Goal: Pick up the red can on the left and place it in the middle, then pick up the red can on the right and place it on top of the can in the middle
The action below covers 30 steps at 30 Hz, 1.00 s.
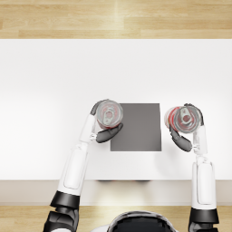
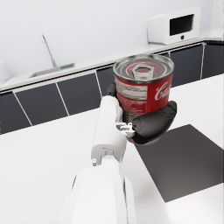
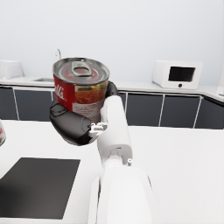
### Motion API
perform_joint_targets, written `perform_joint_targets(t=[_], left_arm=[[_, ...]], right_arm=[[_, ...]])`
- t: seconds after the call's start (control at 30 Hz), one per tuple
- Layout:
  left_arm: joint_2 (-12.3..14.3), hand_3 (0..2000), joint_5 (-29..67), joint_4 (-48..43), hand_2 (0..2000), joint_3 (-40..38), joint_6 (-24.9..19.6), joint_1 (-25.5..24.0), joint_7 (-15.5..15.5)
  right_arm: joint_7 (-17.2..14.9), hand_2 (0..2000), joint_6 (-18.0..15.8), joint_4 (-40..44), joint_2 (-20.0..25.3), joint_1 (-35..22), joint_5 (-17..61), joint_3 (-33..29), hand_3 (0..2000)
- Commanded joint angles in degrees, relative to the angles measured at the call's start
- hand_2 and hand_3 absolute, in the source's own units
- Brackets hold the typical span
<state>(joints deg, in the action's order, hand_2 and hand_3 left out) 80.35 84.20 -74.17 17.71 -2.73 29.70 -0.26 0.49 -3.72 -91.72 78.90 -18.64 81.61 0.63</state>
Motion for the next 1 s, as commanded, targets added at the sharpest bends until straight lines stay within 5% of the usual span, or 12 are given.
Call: perform_joint_targets(t=[0.03, 0.5, 0.53, 0.6, 0.7, 1.0], left_arm=[[1.5, 1520, 0.0, 0.4, 2000, 5.6, 0.0, 2.3, 0.0], [5.8, 1520, 0.0, 16.4, 2000, 13.3, 0.2, 4.8, 0.0], [6.0, 1520, 0.0, 16.8, 2000, 13.8, 0.3, 4.8, -1.4], [6.0, 1520, 0.0, 16.9, 2000, 13.2, 0.4, 4.2, -10.4], [6.5, 1520, 0.0, 19.2, 2000, 12.8, 0.3, 4.2, -16.4], [7.9, 1520, 0.0, 25.3, 2000, 11.4, 0.2, 4.1, -19.7]], right_arm=[[0.0, 2000, -0.1, -2.0, 0.3, -1.5, 0.0, 1.4, 1520], [0.0, 2000, -0.1, -4.6, 1.6, -2.6, 0.0, 1.7, 1520], [0.0, 2000, -0.2, -5.0, 1.7, -2.6, 0.0, 1.8, 1520], [0.0, 2000, -0.2, -5.3, 1.9, -3.0, 0.0, 2.4, 1520], [0.0, 2000, -0.3, -5.7, 2.5, -4.1, 0.0, 4.6, 1520], [0.0, 2000, -0.4, -6.4, 5.4, -9.1, 0.0, 11.0, 1520]])
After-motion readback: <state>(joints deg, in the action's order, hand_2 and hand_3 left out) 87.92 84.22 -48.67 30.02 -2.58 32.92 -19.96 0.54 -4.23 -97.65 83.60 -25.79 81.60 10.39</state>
